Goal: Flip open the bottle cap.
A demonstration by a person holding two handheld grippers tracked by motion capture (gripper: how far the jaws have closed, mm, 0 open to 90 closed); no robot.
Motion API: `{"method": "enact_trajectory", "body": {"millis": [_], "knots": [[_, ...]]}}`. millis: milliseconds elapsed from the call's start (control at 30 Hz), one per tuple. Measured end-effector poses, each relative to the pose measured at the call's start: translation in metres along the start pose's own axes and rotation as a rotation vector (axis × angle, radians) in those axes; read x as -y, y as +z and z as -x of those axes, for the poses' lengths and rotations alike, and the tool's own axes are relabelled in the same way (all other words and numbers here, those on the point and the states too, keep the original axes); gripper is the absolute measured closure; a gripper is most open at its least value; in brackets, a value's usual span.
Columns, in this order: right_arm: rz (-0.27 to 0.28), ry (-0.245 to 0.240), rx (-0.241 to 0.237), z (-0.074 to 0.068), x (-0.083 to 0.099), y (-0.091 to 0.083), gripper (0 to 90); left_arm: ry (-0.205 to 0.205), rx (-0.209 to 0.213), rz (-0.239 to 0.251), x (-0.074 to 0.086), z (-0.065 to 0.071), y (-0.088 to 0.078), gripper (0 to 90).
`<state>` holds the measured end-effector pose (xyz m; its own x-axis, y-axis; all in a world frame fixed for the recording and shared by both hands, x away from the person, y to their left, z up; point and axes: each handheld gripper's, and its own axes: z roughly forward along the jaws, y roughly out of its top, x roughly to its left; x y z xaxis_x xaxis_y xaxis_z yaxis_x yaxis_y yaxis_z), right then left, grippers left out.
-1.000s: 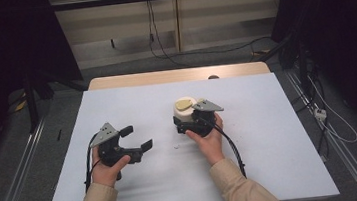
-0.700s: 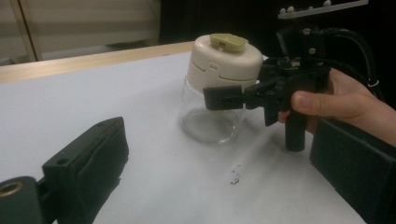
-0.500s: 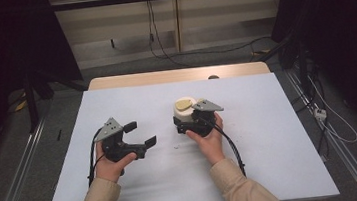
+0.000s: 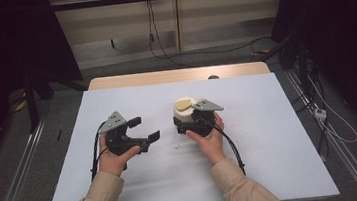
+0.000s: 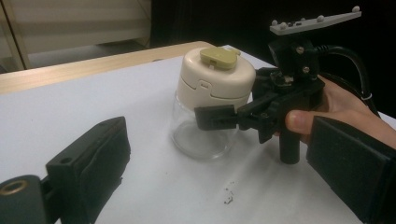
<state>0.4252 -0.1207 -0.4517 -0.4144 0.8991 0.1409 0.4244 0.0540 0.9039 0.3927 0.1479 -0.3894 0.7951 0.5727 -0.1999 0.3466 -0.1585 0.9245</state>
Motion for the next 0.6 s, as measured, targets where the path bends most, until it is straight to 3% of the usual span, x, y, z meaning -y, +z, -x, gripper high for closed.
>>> {"method": "enact_trajectory", "body": {"millis": [600], "knots": [[-0.009,-0.006,-0.003,0.0,0.0,0.0,4.0,0.016,0.024,-0.016,-0.016,0.002,0.02,9.6]]}}
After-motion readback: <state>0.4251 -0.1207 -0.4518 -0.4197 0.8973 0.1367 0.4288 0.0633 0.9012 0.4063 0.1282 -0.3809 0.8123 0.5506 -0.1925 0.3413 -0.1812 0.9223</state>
